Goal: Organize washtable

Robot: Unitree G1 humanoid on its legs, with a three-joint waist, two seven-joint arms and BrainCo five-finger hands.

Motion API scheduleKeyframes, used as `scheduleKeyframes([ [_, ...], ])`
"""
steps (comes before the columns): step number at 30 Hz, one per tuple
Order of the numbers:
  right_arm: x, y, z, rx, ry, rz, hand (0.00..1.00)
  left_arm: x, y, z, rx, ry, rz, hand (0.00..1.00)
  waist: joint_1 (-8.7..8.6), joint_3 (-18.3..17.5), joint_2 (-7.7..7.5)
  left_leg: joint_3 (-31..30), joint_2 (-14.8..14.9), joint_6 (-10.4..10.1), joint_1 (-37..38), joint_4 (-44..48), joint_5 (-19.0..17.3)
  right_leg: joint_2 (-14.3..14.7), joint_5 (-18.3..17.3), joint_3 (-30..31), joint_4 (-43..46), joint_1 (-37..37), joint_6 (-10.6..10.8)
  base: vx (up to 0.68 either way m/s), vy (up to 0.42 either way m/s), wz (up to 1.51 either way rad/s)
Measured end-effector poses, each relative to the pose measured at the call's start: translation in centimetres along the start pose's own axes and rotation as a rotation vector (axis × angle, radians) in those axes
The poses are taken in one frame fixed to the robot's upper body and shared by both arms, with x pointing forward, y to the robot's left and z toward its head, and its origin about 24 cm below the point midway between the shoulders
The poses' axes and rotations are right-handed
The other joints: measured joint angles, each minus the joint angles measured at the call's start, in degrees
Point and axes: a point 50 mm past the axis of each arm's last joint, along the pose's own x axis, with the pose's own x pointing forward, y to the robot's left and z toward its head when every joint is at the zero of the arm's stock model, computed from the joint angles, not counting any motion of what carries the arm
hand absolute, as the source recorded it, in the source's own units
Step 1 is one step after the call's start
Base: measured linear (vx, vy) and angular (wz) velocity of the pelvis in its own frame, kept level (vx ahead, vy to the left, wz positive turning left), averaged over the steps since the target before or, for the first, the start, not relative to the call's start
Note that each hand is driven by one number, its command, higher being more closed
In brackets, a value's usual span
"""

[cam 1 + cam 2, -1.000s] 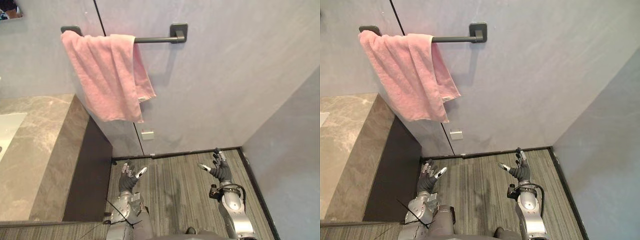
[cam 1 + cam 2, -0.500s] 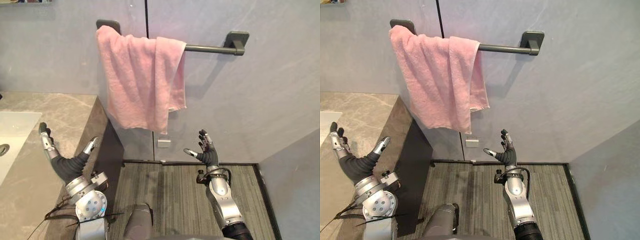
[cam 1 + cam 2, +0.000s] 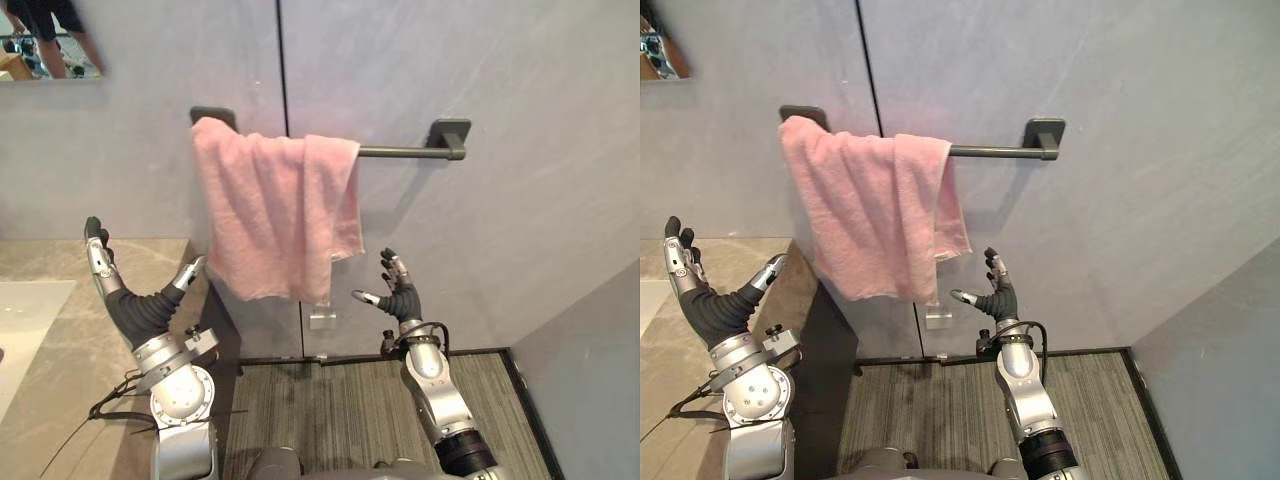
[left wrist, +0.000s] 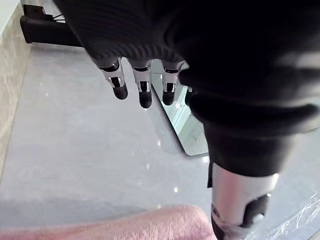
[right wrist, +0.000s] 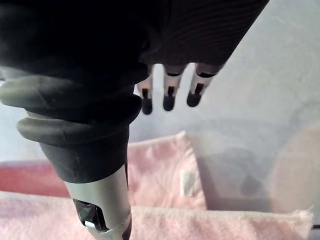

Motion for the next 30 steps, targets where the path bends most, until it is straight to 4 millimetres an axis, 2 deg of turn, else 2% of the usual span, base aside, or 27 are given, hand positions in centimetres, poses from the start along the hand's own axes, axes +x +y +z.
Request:
scheduleKeyframes([
  [3,-0.2,0.1,-0.2,0.007,0.010,0.001,0.00,0.1,0.2,-0.2,-0.007,0.016,-0.010,0.00,-0.05,-0.4,1.91,-2.5,2.0,-1.6,-0.2,1.0,-0.9,2.5,-0.1,-2.7,-3.1,3.0,-0.9,0.15,-0.148,0.28],
  [5,-0.4,0.5,-0.2,0.021,0.011,0.016,0.00,0.2,0.4,-0.4,-0.025,0.035,-0.030,0.00,0.08,-0.4,1.82,-4.0,3.7,-2.8,-0.4,3.8,-1.9,4.2,-0.3,-4.2,-4.8,5.6,-1.5,0.18,-0.175,0.37],
  [8,-0.4,1.3,0.9,0.044,-0.031,0.061,0.00,0.1,0.3,-0.8,-0.049,0.077,-0.056,0.00,1.34,-0.5,1.18,-4.3,4.6,-2.8,-2.8,7.5,-1.8,5.0,0.2,-4.5,-7.7,7.4,-2.3,0.09,-0.064,0.09],
  [15,-0.6,2.9,1.3,0.119,-0.036,0.151,0.00,0.1,0.9,-2.2,0.020,0.140,-0.027,0.00,1.48,-1.0,0.47,-4.5,2.6,-3.2,1.4,-0.5,-0.8,4.7,3.0,-3.3,-13.7,9.3,-1.5,0.07,0.043,-0.07],
  [18,-1.4,4.3,0.9,0.127,-0.014,0.231,0.00,-0.3,1.3,-2.4,0.057,0.148,-0.038,0.00,1.51,-3.0,-0.34,-4.4,1.5,-3.0,4.5,-6.1,0.4,4.0,3.6,-2.9,-15.4,10.2,-1.3,0.04,0.024,-0.02],
  [22,-1.8,5.3,0.7,0.125,0.004,0.290,0.00,-0.5,1.6,-2.7,0.066,0.169,-0.061,0.00,1.53,-3.3,-0.62,-3.6,1.4,-3.1,5.8,-8.5,1.3,4.0,4.5,-1.8,-16.2,10.2,-1.3,0.01,0.010,-0.14],
  [28,-1.3,5.5,1.5,0.118,-0.028,0.307,0.00,0.7,0.7,-2.3,-0.031,0.151,-0.134,0.00,1.34,-3.4,-0.51,-2.9,1.0,-2.8,4.6,-10.2,2.4,3.9,5.9,-1.0,-18.0,9.1,-1.2,-0.05,0.010,-0.06],
  [30,-0.7,5.9,2.4,0.111,-0.064,0.327,0.00,1.8,-0.4,-2.0,-0.079,0.132,-0.165,0.00,1.31,-3.4,-0.52,-3.0,0.5,-2.7,3.4,-11.0,3.8,3.8,6.6,-1.1,-18.1,7.3,-1.2,-0.01,0.016,0.04],
])
